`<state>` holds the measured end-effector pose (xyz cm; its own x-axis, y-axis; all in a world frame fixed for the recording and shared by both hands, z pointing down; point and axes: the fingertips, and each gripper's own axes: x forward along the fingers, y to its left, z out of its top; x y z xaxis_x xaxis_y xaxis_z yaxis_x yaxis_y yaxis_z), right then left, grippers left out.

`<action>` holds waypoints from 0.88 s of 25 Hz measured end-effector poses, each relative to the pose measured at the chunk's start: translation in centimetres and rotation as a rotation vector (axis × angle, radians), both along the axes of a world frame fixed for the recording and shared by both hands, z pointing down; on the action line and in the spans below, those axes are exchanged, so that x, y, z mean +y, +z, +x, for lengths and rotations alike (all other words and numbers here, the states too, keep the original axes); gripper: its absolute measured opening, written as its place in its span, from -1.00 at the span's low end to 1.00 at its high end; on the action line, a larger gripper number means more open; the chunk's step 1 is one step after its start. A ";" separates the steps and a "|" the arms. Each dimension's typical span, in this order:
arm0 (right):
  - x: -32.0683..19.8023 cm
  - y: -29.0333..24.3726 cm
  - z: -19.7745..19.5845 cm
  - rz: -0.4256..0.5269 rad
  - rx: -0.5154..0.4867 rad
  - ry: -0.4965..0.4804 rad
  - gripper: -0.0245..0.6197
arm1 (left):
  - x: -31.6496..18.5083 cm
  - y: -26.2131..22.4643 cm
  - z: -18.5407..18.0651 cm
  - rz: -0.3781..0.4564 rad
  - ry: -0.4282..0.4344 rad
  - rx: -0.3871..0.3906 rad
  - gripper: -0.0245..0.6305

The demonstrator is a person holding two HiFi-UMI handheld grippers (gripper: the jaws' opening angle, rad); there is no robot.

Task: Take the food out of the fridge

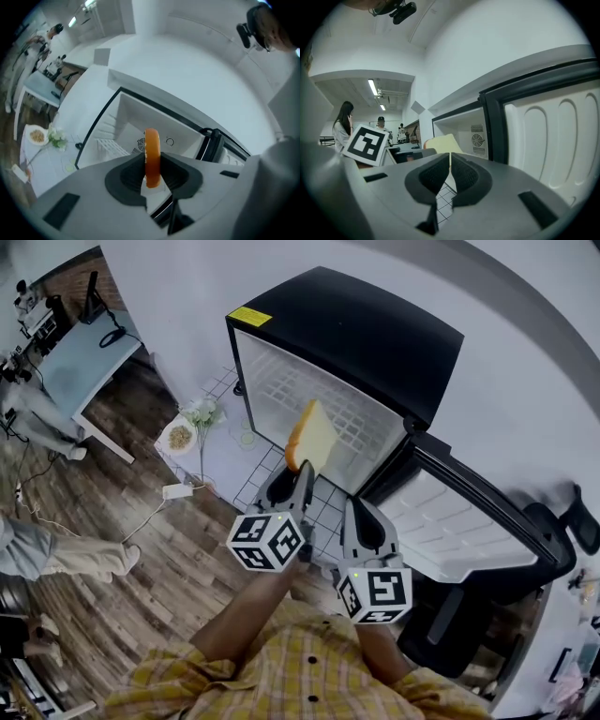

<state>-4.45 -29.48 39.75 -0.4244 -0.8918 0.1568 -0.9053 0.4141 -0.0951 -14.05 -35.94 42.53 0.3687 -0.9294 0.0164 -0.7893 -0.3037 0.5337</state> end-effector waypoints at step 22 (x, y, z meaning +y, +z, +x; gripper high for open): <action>3.0 -1.8 -0.8 0.065 -0.021 -0.081 -0.90 | 9.6 -6.2 1.3 0.232 -0.148 -0.479 -0.64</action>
<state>-5.24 -26.48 37.97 -0.4979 -0.8626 0.0900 -0.8668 0.4915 -0.0840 -12.75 -26.30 36.37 0.2353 -0.9700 -0.0611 -0.9706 -0.2378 0.0370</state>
